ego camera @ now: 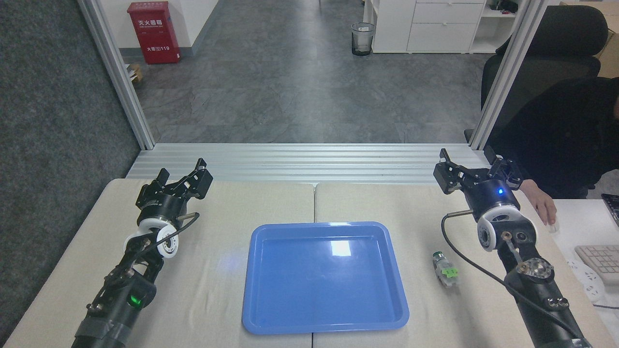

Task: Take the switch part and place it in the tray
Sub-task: 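Move the right gripper slightly toward the green switch part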

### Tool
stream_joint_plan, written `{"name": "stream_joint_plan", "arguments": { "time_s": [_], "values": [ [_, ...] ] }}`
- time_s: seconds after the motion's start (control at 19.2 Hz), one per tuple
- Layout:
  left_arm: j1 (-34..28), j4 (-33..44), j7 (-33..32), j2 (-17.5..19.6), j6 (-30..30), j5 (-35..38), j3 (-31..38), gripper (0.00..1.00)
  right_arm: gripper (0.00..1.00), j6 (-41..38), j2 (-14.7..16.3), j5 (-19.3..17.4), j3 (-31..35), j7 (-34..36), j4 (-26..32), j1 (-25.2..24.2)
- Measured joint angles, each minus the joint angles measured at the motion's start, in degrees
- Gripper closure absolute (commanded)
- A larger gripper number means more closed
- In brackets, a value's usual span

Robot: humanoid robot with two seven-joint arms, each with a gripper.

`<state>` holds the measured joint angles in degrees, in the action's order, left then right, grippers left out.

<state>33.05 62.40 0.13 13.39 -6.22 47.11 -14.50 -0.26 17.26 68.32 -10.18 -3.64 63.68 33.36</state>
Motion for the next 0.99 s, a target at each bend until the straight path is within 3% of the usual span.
{"name": "stream_joint_plan", "arguments": {
  "time_s": [0.99],
  "values": [
    [0.0, 0.0, 0.0, 0.0, 0.0, 0.0, 0.0, 0.00, 0.02, -0.1, 0.8, -1.6, 0.6, 1.3, -4.5, 1.0]
  ]
}}
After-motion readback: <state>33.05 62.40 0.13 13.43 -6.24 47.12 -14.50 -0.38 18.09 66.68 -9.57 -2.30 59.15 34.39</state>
